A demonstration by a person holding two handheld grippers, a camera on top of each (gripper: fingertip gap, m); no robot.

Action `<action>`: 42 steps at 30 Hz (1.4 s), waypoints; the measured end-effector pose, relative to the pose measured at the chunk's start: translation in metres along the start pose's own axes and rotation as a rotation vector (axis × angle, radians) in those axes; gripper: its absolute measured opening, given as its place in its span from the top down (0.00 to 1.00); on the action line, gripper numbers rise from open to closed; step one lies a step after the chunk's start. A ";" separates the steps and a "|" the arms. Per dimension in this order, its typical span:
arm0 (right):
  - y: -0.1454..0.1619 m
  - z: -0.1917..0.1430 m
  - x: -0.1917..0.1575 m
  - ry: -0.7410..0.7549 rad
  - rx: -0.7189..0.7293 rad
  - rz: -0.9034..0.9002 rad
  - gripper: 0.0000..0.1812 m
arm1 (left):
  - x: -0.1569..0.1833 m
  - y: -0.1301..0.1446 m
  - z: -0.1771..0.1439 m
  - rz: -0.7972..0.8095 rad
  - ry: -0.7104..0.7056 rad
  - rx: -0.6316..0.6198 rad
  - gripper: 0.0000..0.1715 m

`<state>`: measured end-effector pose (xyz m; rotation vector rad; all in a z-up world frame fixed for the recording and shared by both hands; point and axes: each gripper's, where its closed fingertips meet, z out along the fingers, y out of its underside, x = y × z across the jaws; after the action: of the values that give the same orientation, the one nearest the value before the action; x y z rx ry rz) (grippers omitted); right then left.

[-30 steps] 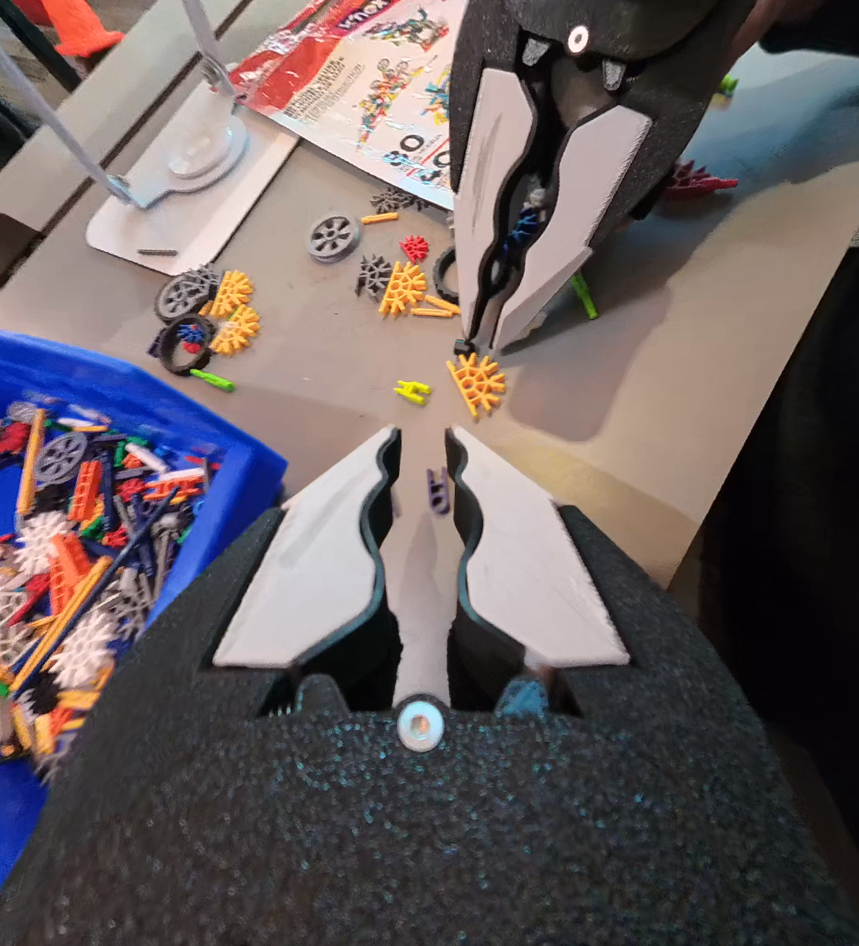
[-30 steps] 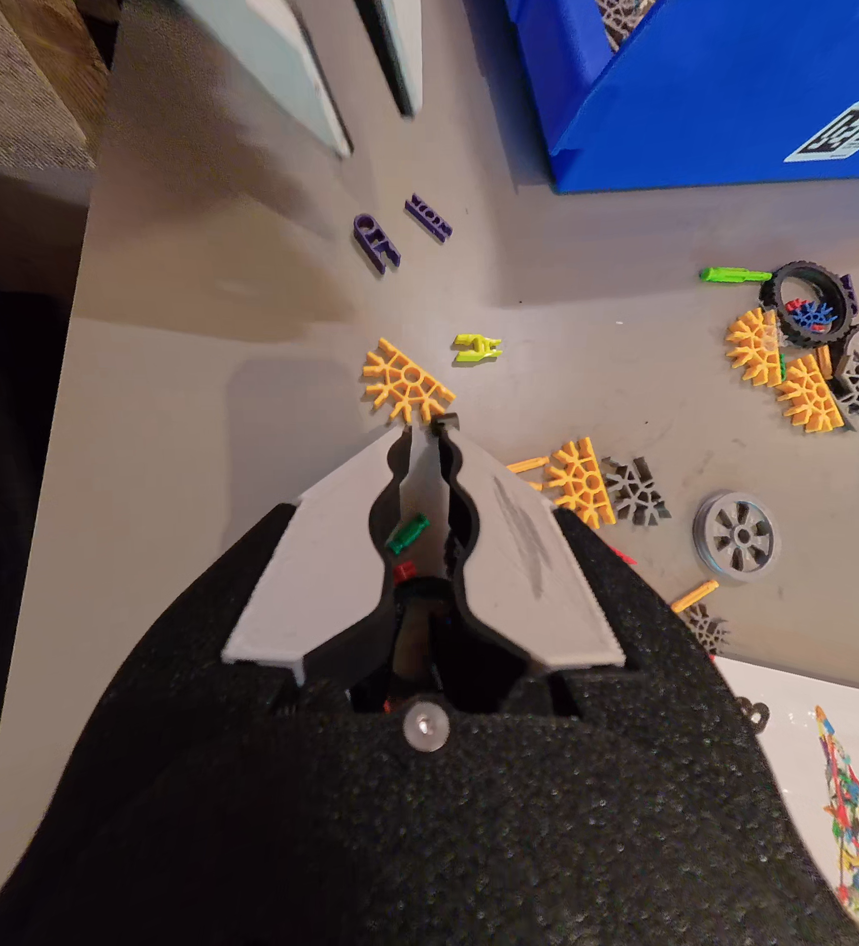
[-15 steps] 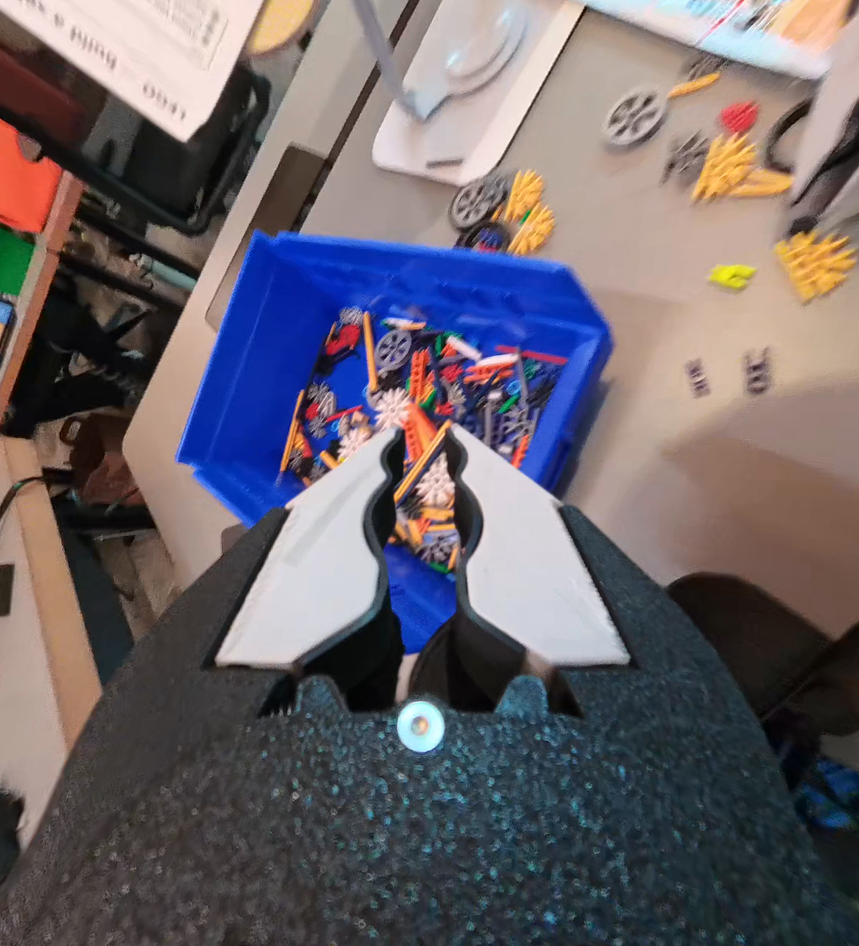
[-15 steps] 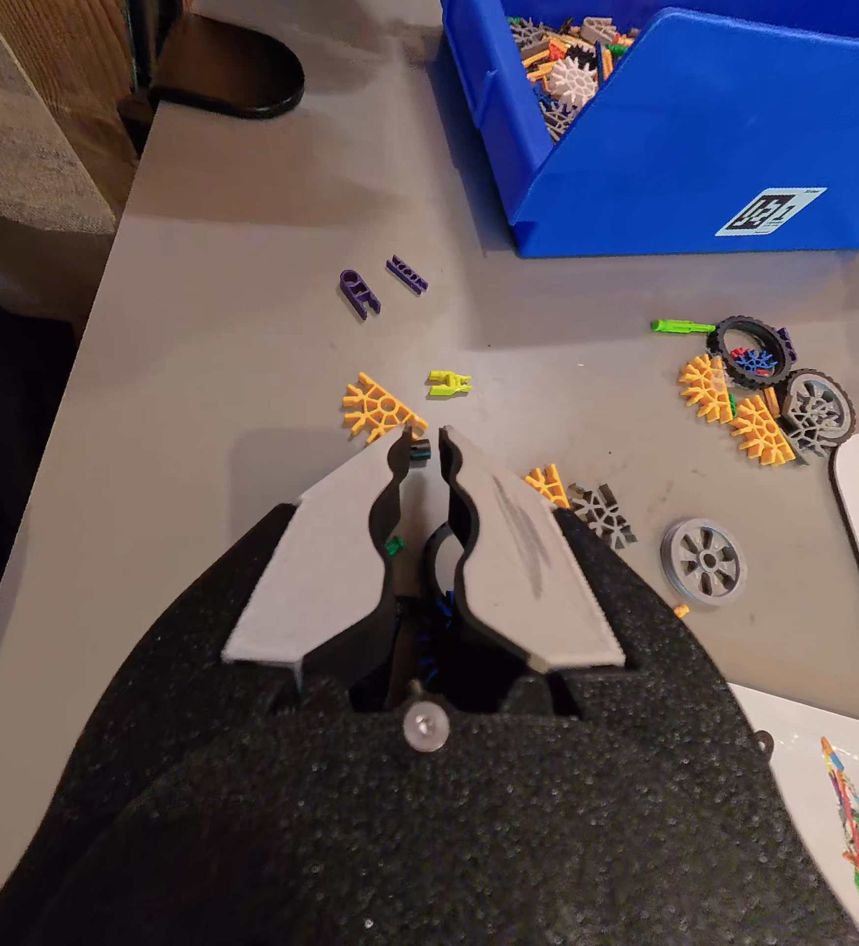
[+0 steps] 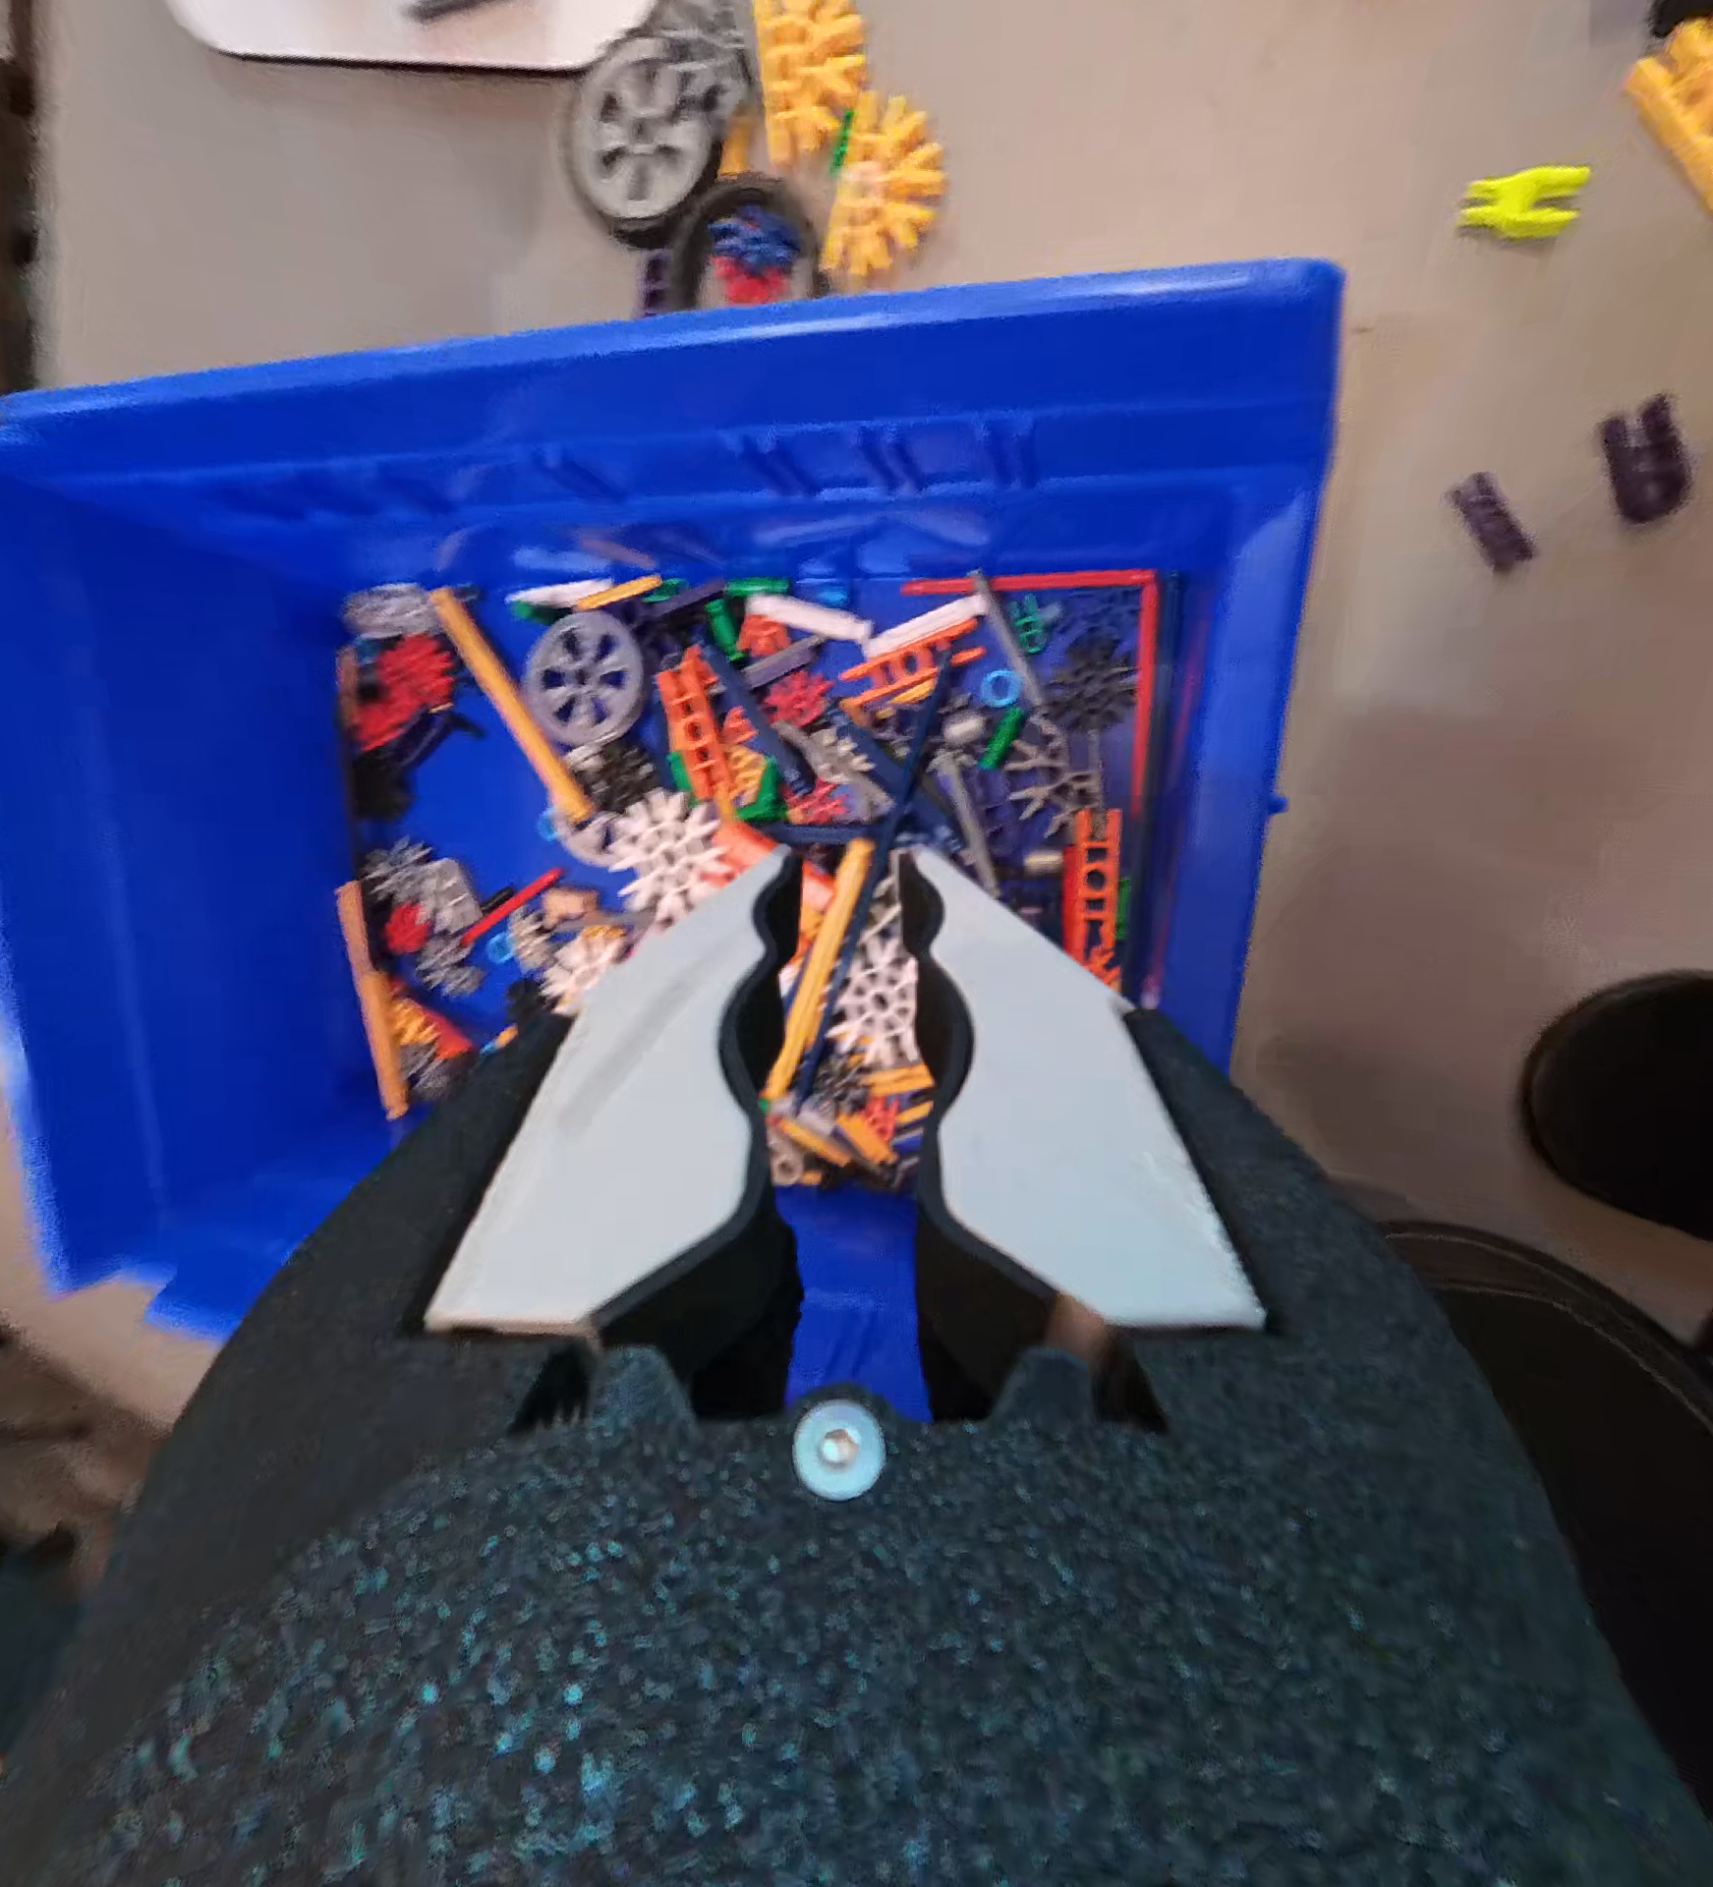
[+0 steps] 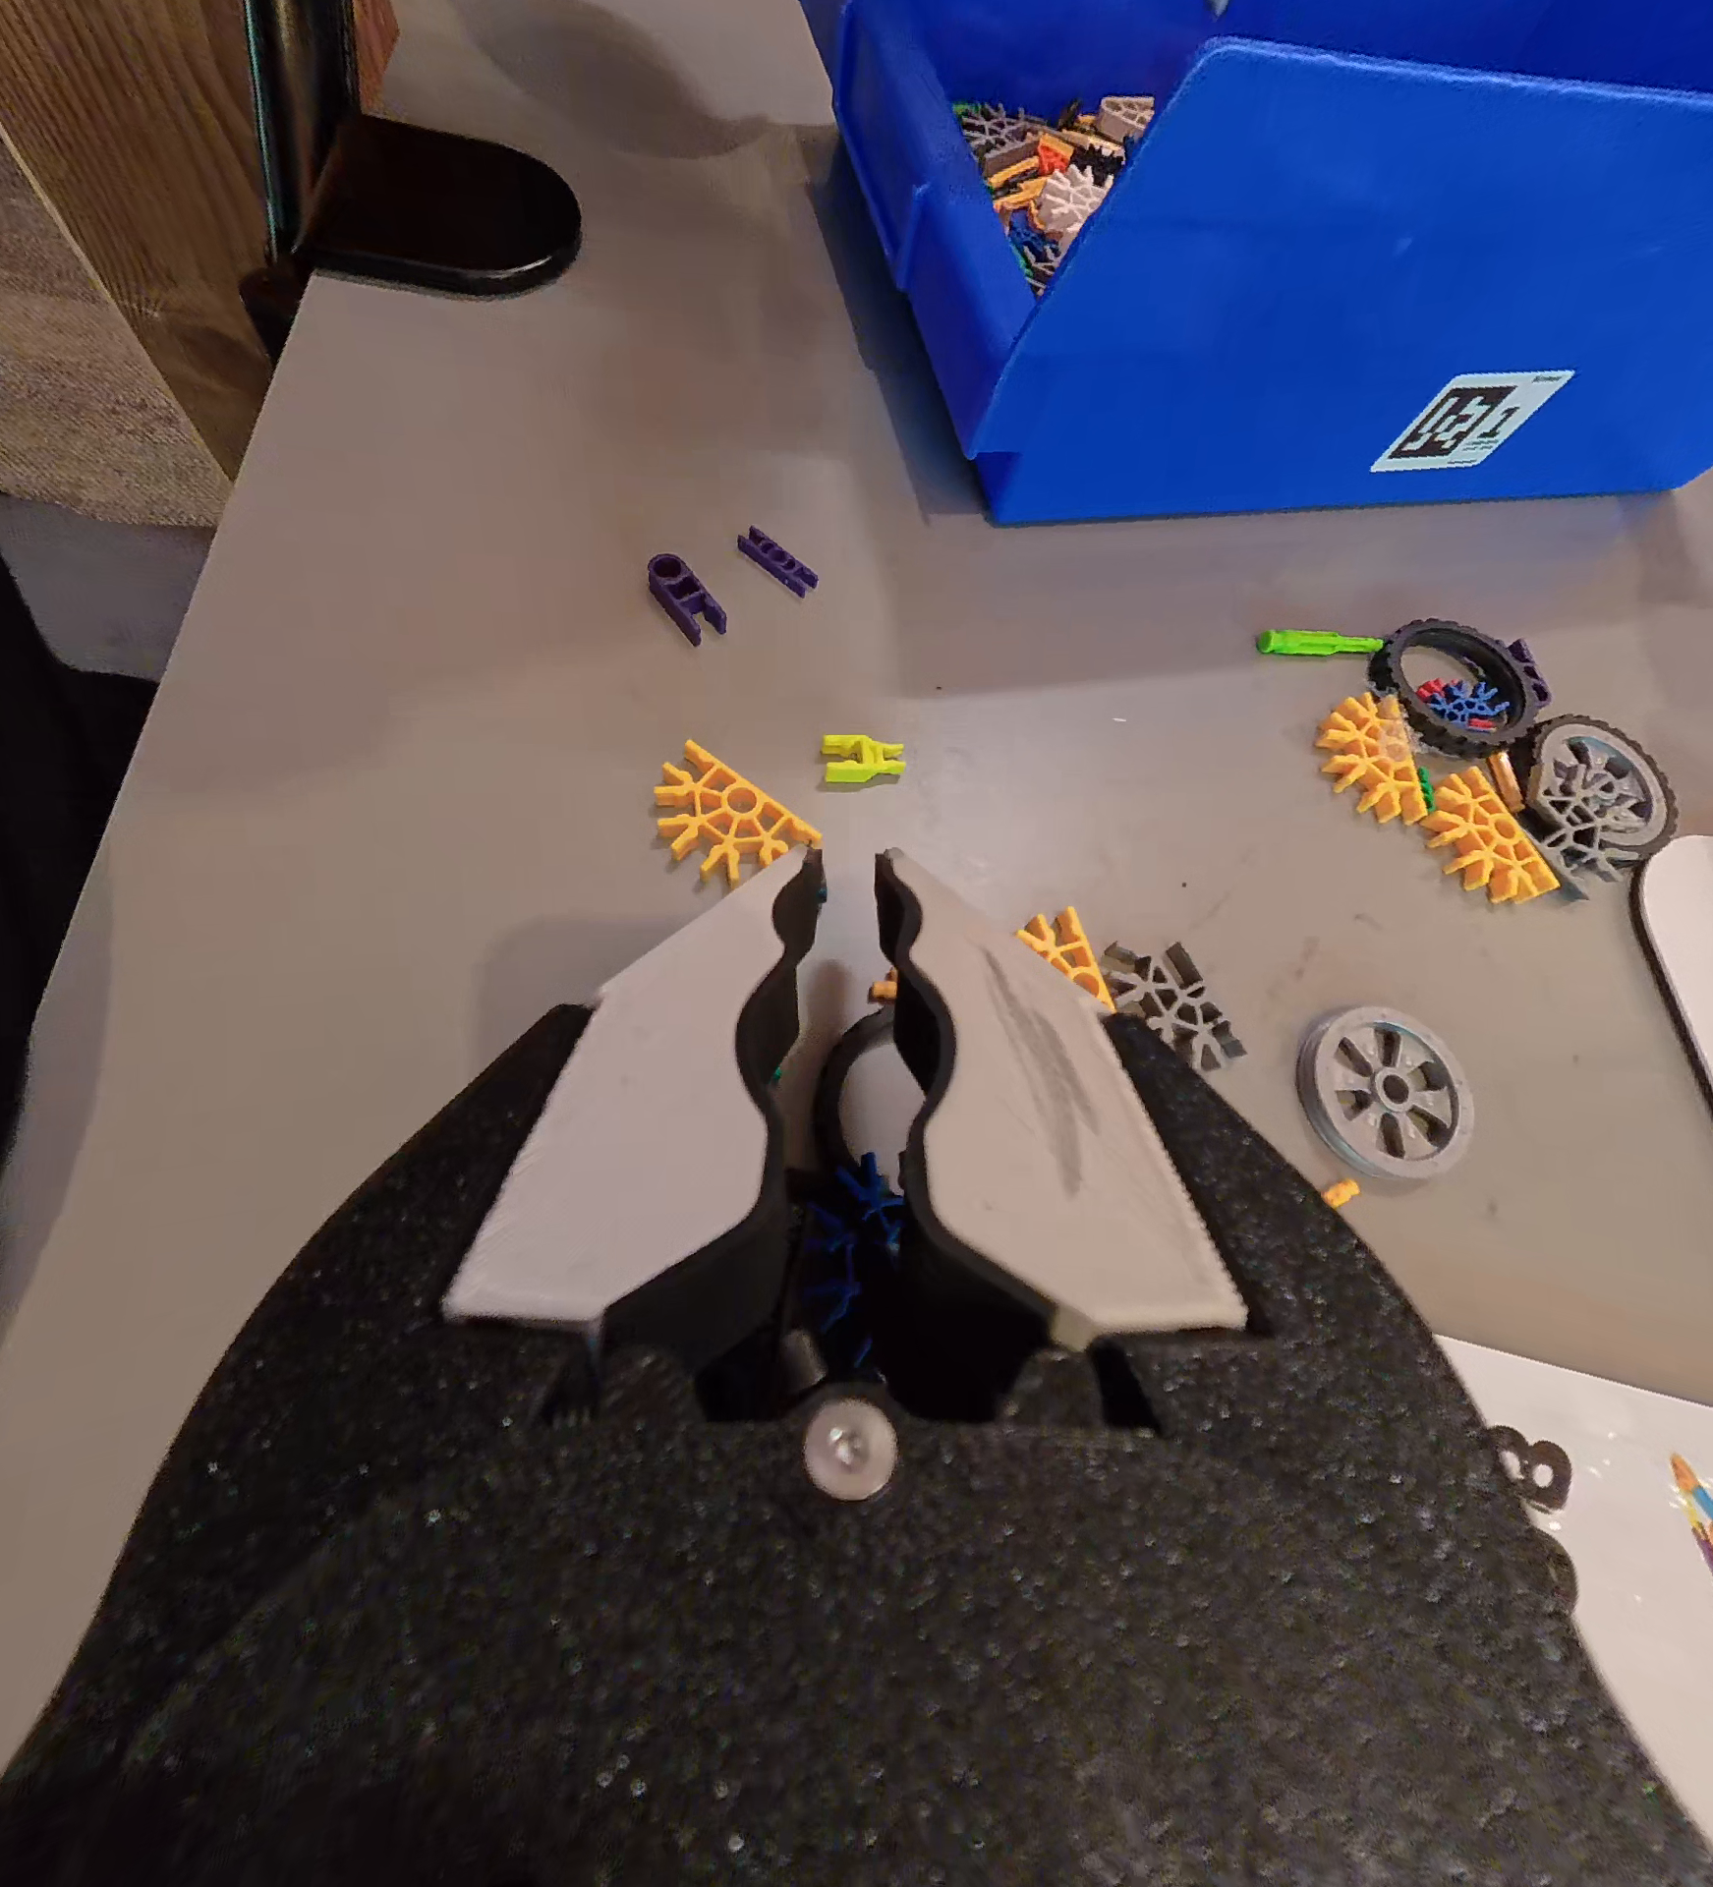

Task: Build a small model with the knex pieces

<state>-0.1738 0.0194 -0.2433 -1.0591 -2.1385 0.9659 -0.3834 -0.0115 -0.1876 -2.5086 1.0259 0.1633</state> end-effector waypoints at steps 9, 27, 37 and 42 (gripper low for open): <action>-0.001 -0.001 0.001 0.001 0.011 0.005 0.95 | 0.038 0.011 0.043 0.054 0.274 -0.117 0.95; 0.002 -0.004 0.003 0.009 0.006 0.003 0.95 | 0.008 0.012 0.053 0.004 0.159 -0.117 0.93; 0.003 -0.004 0.003 0.013 -0.002 0.000 0.95 | 0.035 -0.003 0.069 0.090 0.264 -0.075 0.95; 0.003 -0.005 0.004 0.016 0.002 -0.001 0.95 | 0.040 0.000 0.072 0.087 0.293 -0.084 0.96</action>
<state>-0.1707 0.0254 -0.2417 -1.0610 -2.1245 0.9556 -0.3513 -0.0063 -0.2627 -2.6176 1.2665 -0.1436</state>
